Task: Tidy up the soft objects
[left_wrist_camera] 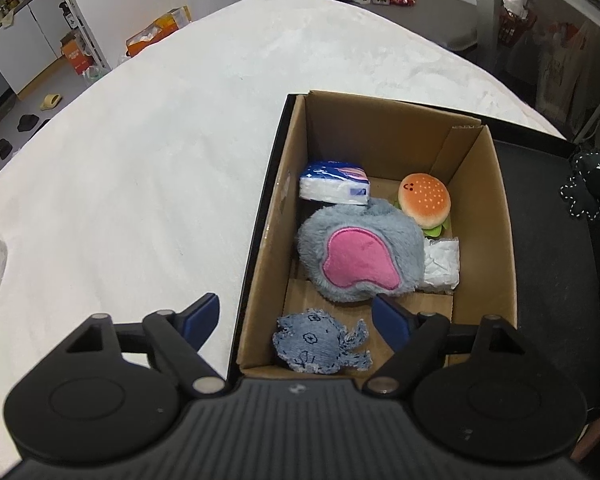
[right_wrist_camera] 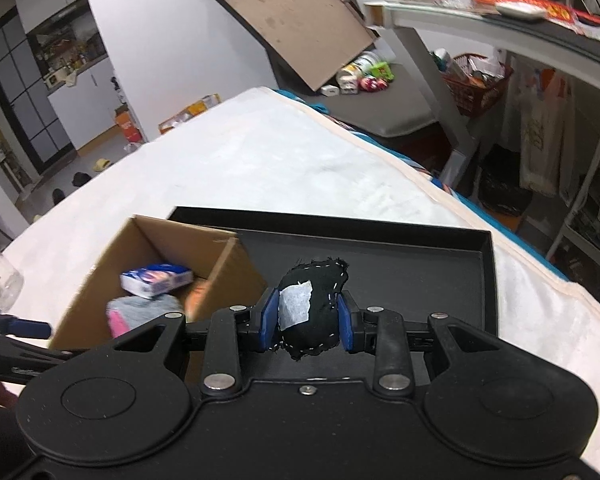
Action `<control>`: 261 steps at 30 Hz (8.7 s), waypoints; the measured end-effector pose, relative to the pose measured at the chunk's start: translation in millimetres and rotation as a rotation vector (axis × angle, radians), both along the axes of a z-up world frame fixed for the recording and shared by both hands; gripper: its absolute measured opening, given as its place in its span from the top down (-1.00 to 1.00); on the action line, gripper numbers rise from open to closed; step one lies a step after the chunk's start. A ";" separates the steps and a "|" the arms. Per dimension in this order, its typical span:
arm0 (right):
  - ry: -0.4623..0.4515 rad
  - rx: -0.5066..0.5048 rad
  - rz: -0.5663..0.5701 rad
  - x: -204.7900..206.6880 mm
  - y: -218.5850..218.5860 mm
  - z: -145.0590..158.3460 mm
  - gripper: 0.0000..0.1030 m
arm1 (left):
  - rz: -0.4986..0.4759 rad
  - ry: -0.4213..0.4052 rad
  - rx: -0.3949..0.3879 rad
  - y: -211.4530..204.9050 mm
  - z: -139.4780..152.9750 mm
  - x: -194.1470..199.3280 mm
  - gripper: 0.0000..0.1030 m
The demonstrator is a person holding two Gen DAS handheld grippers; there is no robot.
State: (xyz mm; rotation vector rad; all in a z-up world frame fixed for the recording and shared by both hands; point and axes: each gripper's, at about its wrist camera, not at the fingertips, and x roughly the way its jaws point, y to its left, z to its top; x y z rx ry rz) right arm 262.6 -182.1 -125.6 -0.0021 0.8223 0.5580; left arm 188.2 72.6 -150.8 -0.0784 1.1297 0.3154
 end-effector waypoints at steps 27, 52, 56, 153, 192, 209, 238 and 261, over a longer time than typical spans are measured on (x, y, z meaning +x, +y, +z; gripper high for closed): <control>0.037 0.016 0.119 -48.9 74.8 25.8 0.39 | 0.019 -0.064 -0.115 32.9 -12.8 -15.0 0.58; 0.115 0.017 0.157 -58.9 99.2 13.2 -0.03 | 0.034 -0.085 -0.152 46.1 -15.6 -20.1 0.76; 0.115 0.024 0.129 -56.8 89.4 14.0 -0.03 | 0.039 -0.072 -0.146 44.2 -15.3 -19.3 0.75; -0.005 -0.044 -0.041 -128.1 -38.8 162.2 -1.00 | -0.139 -0.352 -0.087 -60.8 215.6 -125.3 -0.99; 0.033 -0.054 -0.074 -134.6 -43.3 143.7 -1.00 | -0.157 -0.328 -0.101 -63.3 195.9 -120.9 -0.99; 0.032 -0.052 -0.072 -132.7 -45.8 143.4 -1.00 | -0.159 -0.325 -0.103 -65.8 194.9 -120.6 -0.99; 0.036 -0.062 -0.075 -132.1 -44.3 139.8 -1.00 | -0.163 -0.319 -0.094 -64.5 192.7 -118.6 -0.99; 0.032 -0.067 -0.071 -133.5 -42.9 139.5 -1.00 | -0.169 -0.309 -0.097 -64.3 189.6 -119.1 -0.99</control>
